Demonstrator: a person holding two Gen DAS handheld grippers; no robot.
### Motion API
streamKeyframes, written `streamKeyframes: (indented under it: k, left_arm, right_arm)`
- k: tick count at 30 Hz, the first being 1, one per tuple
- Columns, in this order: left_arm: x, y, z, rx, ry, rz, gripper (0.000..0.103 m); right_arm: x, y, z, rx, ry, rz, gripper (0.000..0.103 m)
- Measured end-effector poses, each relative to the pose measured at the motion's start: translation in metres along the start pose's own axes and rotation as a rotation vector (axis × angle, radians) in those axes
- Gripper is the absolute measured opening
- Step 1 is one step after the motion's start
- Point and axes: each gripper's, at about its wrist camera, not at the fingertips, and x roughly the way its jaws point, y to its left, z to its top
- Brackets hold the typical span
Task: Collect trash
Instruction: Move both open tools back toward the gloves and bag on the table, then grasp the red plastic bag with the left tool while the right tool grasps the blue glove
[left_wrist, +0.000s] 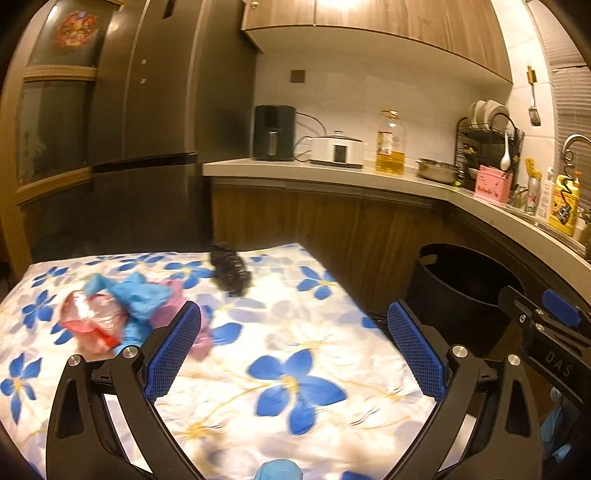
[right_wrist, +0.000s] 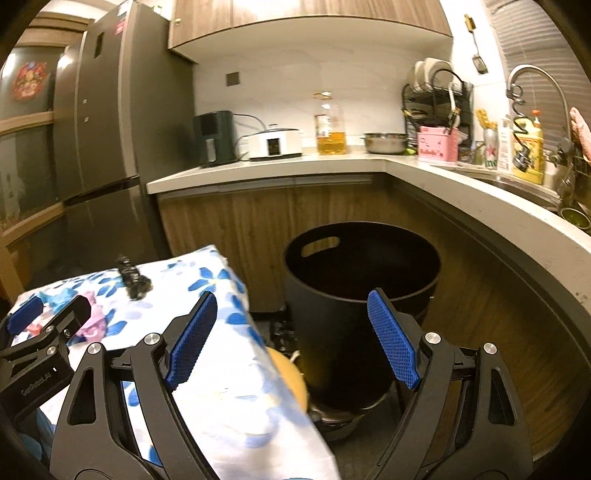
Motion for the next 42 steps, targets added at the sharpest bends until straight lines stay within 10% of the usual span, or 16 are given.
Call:
streamKeyframes:
  k: [31, 42]
  left_arm:
    - [-0.012, 0.172, -0.017, -0.096, -0.020, 0.356, 0.097]
    - [0.021, 0.206, -0.016, -0.134, 0.046, 0.333, 0.092]
  right_arm:
    - [0.016, 0.140, -0.021, -0.087, 0.047, 0.255, 0.082]
    - [0.039, 0.208, -0.018, -0.131, 0.052, 0.387, 0.082]
